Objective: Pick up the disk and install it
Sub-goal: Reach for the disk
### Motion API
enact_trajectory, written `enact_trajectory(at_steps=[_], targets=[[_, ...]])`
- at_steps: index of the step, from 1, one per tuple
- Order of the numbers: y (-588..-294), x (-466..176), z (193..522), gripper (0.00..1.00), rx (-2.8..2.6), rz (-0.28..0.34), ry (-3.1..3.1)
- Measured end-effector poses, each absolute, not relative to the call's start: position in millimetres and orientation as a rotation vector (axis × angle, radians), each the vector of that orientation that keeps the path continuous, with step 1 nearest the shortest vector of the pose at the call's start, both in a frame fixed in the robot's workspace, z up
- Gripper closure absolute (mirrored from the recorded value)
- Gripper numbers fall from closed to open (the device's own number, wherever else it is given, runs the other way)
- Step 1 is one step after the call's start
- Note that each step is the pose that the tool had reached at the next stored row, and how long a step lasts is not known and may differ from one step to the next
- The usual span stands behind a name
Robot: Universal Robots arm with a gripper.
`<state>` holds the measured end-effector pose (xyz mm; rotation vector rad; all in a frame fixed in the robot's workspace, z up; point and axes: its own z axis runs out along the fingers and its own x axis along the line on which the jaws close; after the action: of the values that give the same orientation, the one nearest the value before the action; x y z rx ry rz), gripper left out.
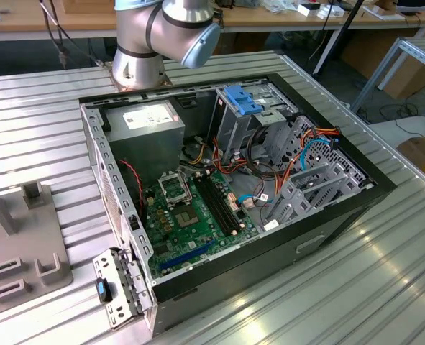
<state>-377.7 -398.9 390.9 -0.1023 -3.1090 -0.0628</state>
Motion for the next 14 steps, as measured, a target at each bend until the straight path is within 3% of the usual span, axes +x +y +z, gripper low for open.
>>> enact_trajectory(at_steps=[14], targets=[[-398.9, -389.3, 390.6, 0.89, -0.102, -0.063, -3.109]])
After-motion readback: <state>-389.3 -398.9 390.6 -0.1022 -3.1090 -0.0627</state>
